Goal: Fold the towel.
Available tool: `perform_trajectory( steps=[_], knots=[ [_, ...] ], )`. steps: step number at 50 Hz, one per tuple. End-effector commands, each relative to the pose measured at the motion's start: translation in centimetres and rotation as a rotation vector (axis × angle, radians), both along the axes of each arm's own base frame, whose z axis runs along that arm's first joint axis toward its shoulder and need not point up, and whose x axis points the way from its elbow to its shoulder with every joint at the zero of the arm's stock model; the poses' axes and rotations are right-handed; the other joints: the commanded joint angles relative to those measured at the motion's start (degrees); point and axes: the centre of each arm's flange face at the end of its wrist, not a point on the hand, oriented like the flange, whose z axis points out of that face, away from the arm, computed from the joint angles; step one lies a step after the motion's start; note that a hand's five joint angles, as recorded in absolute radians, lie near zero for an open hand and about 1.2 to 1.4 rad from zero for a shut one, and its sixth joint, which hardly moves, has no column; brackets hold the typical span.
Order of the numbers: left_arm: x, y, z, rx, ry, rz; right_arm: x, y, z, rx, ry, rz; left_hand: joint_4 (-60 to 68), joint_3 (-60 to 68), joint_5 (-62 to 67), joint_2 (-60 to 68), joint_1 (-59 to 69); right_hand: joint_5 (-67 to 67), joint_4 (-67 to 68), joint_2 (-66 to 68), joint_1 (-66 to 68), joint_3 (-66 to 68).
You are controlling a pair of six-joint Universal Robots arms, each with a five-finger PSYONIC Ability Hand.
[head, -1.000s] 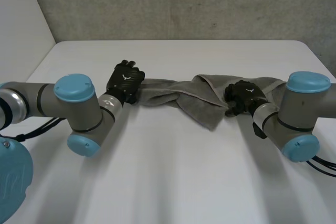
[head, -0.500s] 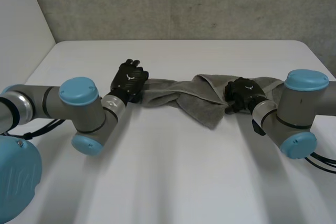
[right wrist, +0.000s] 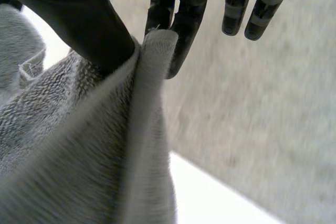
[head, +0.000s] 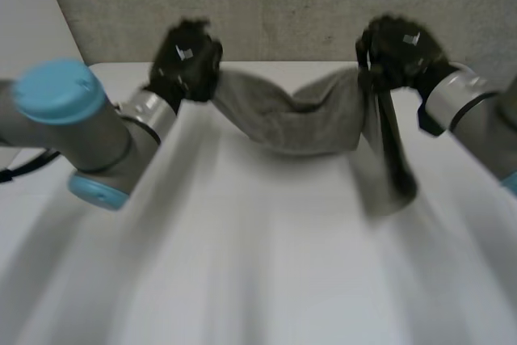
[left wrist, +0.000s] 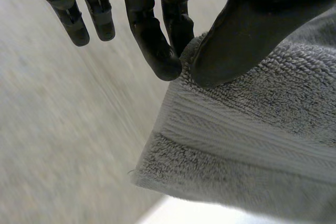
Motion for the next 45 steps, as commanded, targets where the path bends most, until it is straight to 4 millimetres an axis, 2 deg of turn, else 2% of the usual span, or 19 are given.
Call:
perform_trajectory(
  steps=[1, 3, 5, 7, 8, 9, 10, 11, 12, 13, 14, 15, 16, 17, 19, 25, 32, 41, 45],
  knots=[
    [1.6, 3.2, 8.3, -0.085, 0.161, -0.031, -1.2, 3.9, 7.4, -0.115, -0.018, 0.057, -2.69, -2.2, 4.27, 3.37, 7.02, 4.66, 1.65, 3.97, 6.92, 0.85],
    [2.2, 4.3, 9.6, -0.096, 0.182, -0.034, -1.7, 3.9, 7.5, -0.105, -0.012, 0.051, -2.69, -2.2, 4.27, 3.37, 7.02, 4.66, 1.65, 3.97, 6.92, 0.85],
    [2.3, 4.5, 9.3, -0.08, 0.177, -0.034, -2.1, 3.7, 7.1, -0.077, -0.003, 0.047, -2.69, -2.2, 4.27, 3.37, 7.02, 2.87, 1.65, 2.18, 5.13, 0.85],
    [2.3, 4.5, 8.2, -0.048, 0.163, -0.03, -1.9, 3.2, 4.2, 0.029, 0.036, 0.06, -2.69, -2.2, 4.27, 3.37, 7.02, -44.14, 1.65, -44.84, -41.88, 0.85],
    [2.3, 4.5, 7.1, -0.015, 0.147, -0.029, -1.9, 3.2, 4.2, 0.029, 0.036, 0.06, -2.69, -2.2, 4.27, 3.37, 7.02, -44.39, 1.65, -45.09, -42.14, 0.85],
    [2.3, 4.5, 7.1, -0.015, 0.147, -0.029, -1.8, 2.7, 2.1, 0.087, 0.071, 0.063, -2.69, -2.2, 4.27, 3.37, 7.02, -65.34, 1.65, -68.07, -65.12, 0.85],
    [2.1, 4.6, 5.4, 0.035, 0.121, -0.027, -1.7, 2.4, -0.2, 0.146, 0.116, 0.062, -2.69, -2.2, 4.27, 3.37, 7.02, -65.34, 1.65, -75.95, -73.0, 0.85],
    [2.1, 4.4, 3.4, 0.094, 0.091, -0.023, -1.7, 2.4, -0.3, 0.147, 0.116, 0.062, -2.69, -2.2, 4.27, 3.37, 7.02, -65.34, 1.65, -76.03, -73.08, 0.85],
    [2.1, 4.4, 3.4, 0.095, 0.091, -0.023, -1.7, 2.3, -2.6, 0.201, 0.17, 0.069, -2.69, -2.2, 4.27, 3.37, 7.02, -65.34, 1.65, -76.03, -73.08, 0.85],
    [2.1, 4.4, 1.4, 0.157, 0.063, -0.017, -1.8, 2.2, -4.8, 0.239, 0.225, 0.069, -2.69, -2.2, 4.27, 3.37, 7.02, -65.34, 1.65, -76.03, -73.08, 0.85],
    [2.2, 4.5, -0.9, 0.234, 0.027, -0.01, -1.8, 2.2, -4.8, 0.24, 0.226, 0.069, -2.69, -2.2, 4.27, 3.37, 7.02, -65.34, 1.65, -76.03, -73.08, 0.85],
    [2.2, 4.5, -0.9, 0.235, 0.027, -0.01, -1.9, 2.0, -6.7, 0.267, 0.274, 0.068, -2.69, -2.2, 4.27, 3.37, 7.02, -65.34, 1.65, -76.03, -73.08, 0.85],
    [2.3, 4.7, -2.6, 0.292, -0.003, -0.006, -2.0, 1.8, -8.1, 0.285, 0.312, 0.055, -2.69, -2.2, 4.27, 3.37, 7.02, -65.34, 1.65, -76.03, -73.08, 0.85],
    [2.3, 5.2, -4.3, 0.354, -0.031, -0.006, -2.0, 1.8, -8.1, 0.285, 0.313, 0.055, -2.69, -2.2, 4.27, 3.37, 7.02, -65.34, 1.65, -76.03, -73.08, 0.85],
    [2.6, 5.7, -5.5, 0.403, -0.053, -0.003, -2.5, 1.3, -10.1, 0.329, 0.358, 0.0, -2.69, -2.2, 4.27, 3.37, 7.02, -65.34, 1.65, -76.03, -73.08, 0.85],
    [3.2, 7.0, -7.5, 0.48, -0.091, 0.001, -3.1, 1.3, -10.3, 0.348, 0.366, -0.041, -2.69, -2.2, 4.27, 3.37, 7.02, -65.34, 1.65, -76.03, -73.08, 0.85],
    [3.5, 7.6, -8.1, 0.504, -0.101, 0.006, -3.6, 4.3, -8.1, 0.326, 0.273, -0.064, -2.69, -2.2, 4.27, 3.37, 7.02, -65.34, 1.65, -76.03, -73.08, 0.85],
    [3.7, 7.7, -7.9, 0.501, -0.099, 0.016, -3.9, 7.2, -9.8, 0.544, -0.072, -0.121, -2.69, -2.2, 4.27, 3.37, 7.02, -65.34, 1.65, -76.03, -73.08, 0.85],
    [3.8, 7.7, -7.4, 0.491, -0.095, 0.015, -4.1, 8.3, -10.9, 0.615, -0.125, -0.137, -2.69, -2.2, 4.27, 3.37, 7.02, -65.34, 1.65, -76.03, -73.08, 0.85]
  ],
)
